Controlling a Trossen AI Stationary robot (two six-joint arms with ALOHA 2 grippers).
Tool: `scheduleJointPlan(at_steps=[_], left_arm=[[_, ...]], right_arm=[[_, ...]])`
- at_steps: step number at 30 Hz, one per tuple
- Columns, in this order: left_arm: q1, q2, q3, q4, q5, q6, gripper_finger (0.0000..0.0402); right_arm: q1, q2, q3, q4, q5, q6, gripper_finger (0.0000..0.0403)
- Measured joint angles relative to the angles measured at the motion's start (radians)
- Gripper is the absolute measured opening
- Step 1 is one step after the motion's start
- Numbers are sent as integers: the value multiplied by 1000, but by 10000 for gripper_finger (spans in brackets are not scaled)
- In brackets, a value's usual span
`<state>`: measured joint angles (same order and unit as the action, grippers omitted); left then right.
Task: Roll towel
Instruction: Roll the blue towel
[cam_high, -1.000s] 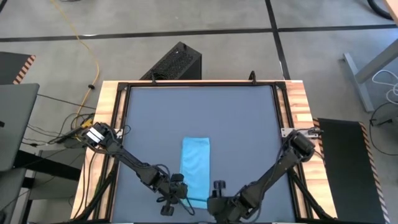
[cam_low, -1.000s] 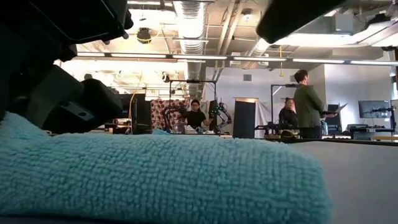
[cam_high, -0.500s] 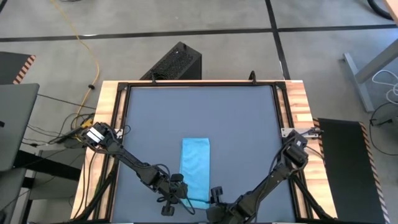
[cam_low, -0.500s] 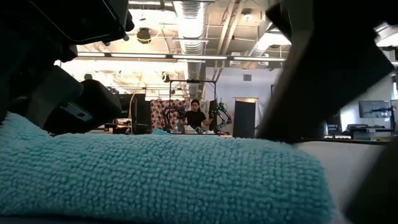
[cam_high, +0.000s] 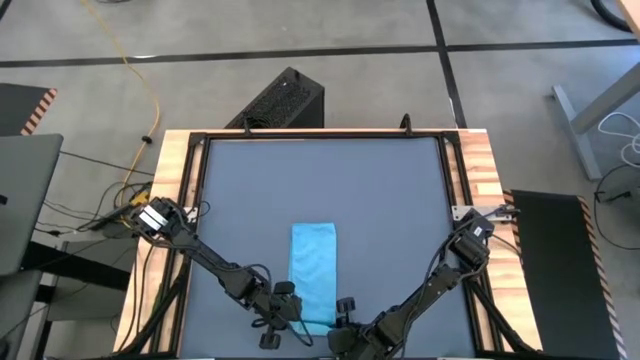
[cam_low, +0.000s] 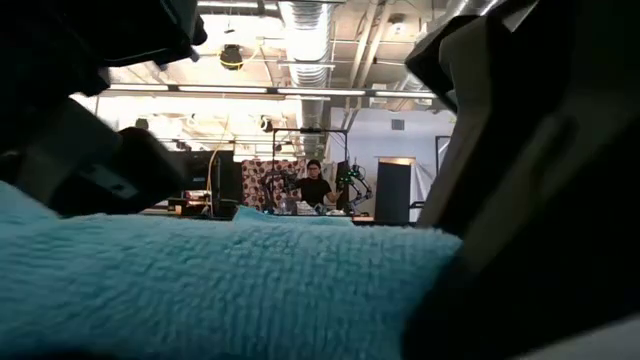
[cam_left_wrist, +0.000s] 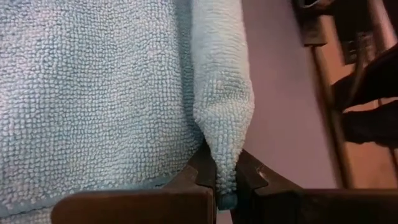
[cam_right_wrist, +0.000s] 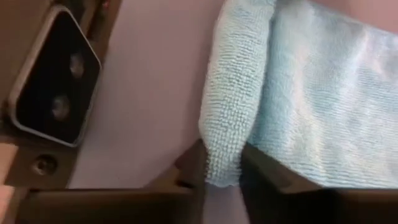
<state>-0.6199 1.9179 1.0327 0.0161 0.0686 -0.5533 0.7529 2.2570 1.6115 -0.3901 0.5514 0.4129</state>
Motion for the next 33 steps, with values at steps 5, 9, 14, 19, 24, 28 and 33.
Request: scheduleJointPlan(at_steps=[5,9,14,19,24,28,33], left_arm=[[-22,1,-68,134,6,-110,0],[-31,1,-126,245,32,-224,0],[-30,0,-147,305,85,-287,0],[-28,-2,-146,318,114,-320,7],[-33,-2,-146,317,131,-300,26],[-41,-2,-147,314,167,-278,65],[-43,-12,-147,305,219,-293,116]], right_arm=[[-12,-4,0,5,-76,51,18],[-28,-8,2,6,-179,158,28],[-77,-11,3,31,-434,270,19],[-124,-16,2,49,-665,278,20],[-178,-14,0,36,-871,272,22],[-208,-12,-2,28,-946,276,22],[-242,-11,-3,36,-966,309,22]])
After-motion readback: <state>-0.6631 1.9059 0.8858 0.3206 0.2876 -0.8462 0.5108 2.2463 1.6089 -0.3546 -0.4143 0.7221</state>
